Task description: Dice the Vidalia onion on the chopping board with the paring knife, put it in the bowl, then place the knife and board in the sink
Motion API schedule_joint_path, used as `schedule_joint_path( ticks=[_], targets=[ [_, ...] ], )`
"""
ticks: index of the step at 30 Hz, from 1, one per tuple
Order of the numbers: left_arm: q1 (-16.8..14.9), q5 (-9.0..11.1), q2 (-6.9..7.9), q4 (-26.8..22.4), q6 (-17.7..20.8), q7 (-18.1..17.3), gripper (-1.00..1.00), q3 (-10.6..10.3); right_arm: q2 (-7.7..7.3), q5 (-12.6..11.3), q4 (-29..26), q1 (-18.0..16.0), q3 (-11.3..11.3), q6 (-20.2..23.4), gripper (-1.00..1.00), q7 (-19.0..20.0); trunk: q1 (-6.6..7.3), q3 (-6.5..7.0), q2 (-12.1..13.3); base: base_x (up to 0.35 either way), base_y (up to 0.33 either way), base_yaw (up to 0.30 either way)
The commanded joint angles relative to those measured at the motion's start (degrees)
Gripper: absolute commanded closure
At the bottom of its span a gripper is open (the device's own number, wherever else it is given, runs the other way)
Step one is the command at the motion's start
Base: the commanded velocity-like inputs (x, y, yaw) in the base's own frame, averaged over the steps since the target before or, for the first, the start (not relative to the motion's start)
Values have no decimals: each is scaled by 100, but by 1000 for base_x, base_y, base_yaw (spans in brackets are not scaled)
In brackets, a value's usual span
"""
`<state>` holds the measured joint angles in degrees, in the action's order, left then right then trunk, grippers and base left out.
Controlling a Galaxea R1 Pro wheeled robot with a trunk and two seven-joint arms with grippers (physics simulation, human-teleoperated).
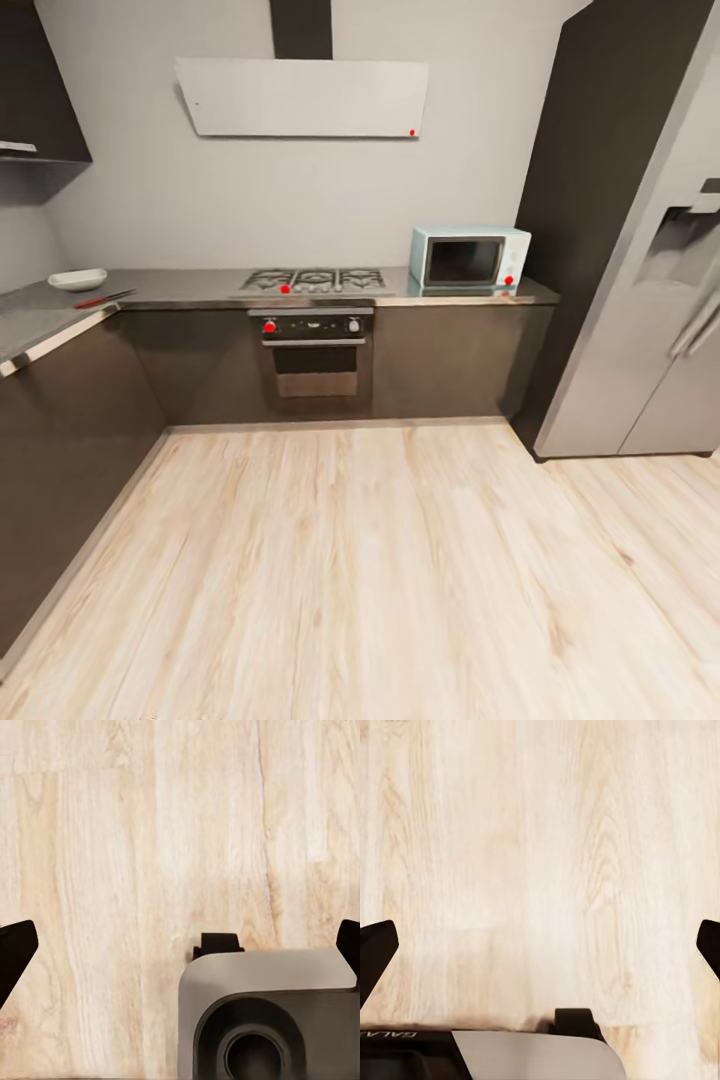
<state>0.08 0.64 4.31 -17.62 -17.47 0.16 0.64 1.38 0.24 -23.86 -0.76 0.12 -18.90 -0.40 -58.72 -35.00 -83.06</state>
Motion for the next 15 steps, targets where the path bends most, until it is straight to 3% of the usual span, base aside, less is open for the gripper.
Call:
schedule_joint_path(
  ticks=[1, 15],
  targets=[
    [1, 6, 0, -5, -11, 2, -100, 5, 1, 2, 4, -3, 2, -18, -100, -4, -1, -8, -2, 118, -143, 267],
    [1, 6, 0, -5, -11, 2, -100, 6, 3, 2, 4, -3, 6, -17, -100, -4, -1, -51, -2, 117, -143, 267]
  ],
)
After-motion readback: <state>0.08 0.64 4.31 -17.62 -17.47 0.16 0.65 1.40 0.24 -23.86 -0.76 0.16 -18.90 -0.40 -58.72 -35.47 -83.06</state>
